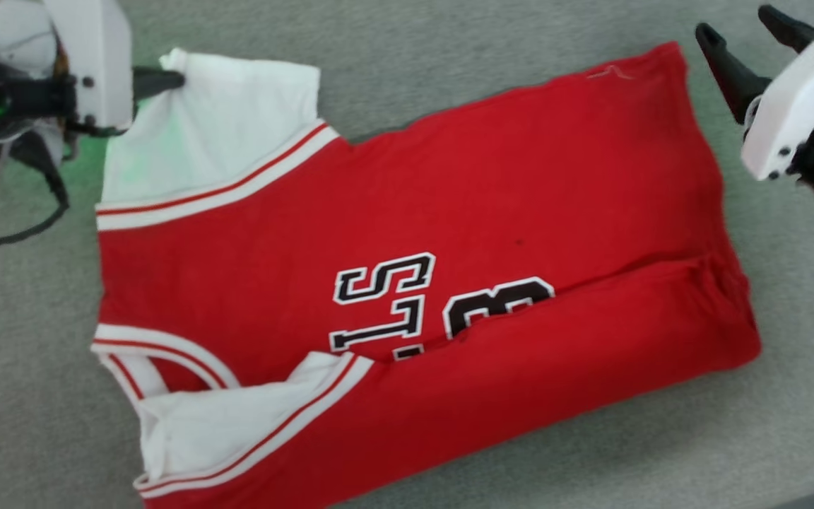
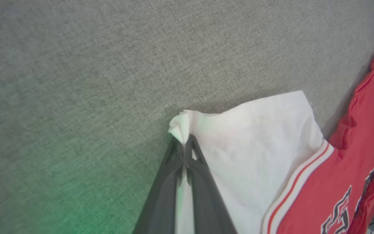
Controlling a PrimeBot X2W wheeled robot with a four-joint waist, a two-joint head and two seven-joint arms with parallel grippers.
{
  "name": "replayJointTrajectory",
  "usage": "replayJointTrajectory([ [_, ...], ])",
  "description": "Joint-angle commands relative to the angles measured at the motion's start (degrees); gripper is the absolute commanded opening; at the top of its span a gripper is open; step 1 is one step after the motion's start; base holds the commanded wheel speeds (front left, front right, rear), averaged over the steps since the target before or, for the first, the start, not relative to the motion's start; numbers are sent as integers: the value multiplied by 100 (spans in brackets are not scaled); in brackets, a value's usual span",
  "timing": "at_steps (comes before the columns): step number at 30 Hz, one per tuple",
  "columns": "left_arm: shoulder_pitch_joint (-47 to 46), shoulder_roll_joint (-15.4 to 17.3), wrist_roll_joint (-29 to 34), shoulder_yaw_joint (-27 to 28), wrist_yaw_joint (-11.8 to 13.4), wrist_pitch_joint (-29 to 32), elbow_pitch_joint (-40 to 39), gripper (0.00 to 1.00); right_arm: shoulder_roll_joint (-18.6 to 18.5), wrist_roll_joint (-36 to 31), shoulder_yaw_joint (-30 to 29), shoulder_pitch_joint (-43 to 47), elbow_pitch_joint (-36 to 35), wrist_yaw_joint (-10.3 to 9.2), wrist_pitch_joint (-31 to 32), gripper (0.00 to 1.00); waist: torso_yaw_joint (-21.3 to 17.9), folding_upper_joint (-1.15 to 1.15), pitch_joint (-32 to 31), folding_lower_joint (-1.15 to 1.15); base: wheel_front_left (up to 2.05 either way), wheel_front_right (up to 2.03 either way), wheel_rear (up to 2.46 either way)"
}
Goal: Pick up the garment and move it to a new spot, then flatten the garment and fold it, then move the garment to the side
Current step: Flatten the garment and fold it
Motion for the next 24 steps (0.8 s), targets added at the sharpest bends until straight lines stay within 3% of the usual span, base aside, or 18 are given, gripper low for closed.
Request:
replayJointTrajectory([
  [1, 106, -84, -36, -118, -23, 7, -25, 0, -52, 230, 177, -219, 267, -7, 401, 100, 267, 0, 172, 0, 0, 0, 0],
  [6, 38, -131, -54, -211, -6, -56, -94, 0, -290, 961, 614, -772, 849, -7, 1770, 100, 469, 0, 273, 0, 0, 0, 0],
  [12, 15, -190, -135, -302, -5, -127, -226, 0, -392, 1256, 963, -871, 1184, -7, 2243, 100, 605, 0, 349, 0, 0, 0, 0],
  [13, 25, -208, -169, -304, -5, -160, -274, 0, -405, 1293, 996, -883, 1221, -7, 2197, 58, 629, 0, 357, 0, 0, 0, 0],
  [14, 41, -232, -202, -301, -6, -222, -312, 0, -422, 1339, 1034, -885, 1242, -7, 2148, 24, 658, 0, 351, 0, 0, 0, 0],
  [15, 63, -247, -237, -304, -6, -283, -359, 0, -444, 1387, 1073, -884, 1269, -7, 2112, 0, 684, 0, 334, 0, 0, 0, 0],
  [24, 364, -208, -579, -137, -7, -1315, -951, 0, -1001, 1845, 1208, -621, 860, -7, 1315, 0, 1005, 0, -343, 0, 0, 0, 0],
])
